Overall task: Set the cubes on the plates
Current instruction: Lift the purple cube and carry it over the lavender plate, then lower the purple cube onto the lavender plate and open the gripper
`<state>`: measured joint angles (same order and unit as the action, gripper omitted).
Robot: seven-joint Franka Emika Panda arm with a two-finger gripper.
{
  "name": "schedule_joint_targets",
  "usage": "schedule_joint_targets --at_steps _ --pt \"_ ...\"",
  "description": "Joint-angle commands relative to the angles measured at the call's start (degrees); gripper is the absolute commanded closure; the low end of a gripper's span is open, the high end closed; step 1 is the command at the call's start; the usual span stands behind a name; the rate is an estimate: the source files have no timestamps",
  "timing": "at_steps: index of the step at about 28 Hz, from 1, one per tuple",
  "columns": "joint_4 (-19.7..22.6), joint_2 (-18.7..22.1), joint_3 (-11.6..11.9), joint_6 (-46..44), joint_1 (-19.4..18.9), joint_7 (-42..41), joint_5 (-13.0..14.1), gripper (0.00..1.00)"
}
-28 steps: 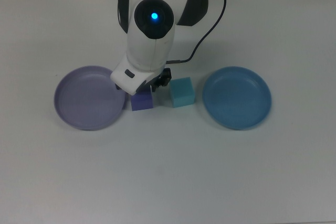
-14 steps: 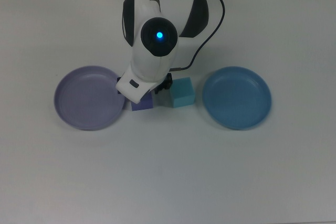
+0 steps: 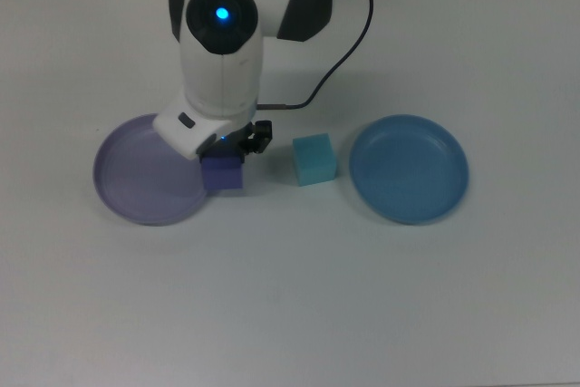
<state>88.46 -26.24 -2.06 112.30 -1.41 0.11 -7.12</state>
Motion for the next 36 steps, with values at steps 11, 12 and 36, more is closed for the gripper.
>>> schedule_joint_targets --at_steps 11,12,36 --pt "1.5 -0.7 0.4 -0.4 8.3 0.0 -1.6 0.48" --pt "1.5 -0.7 0.4 -0.5 8.3 0.4 -1.5 0.1" --pt "1.3 2.3 -1.3 -2.5 -2.6 4.6 3.0 0.0"
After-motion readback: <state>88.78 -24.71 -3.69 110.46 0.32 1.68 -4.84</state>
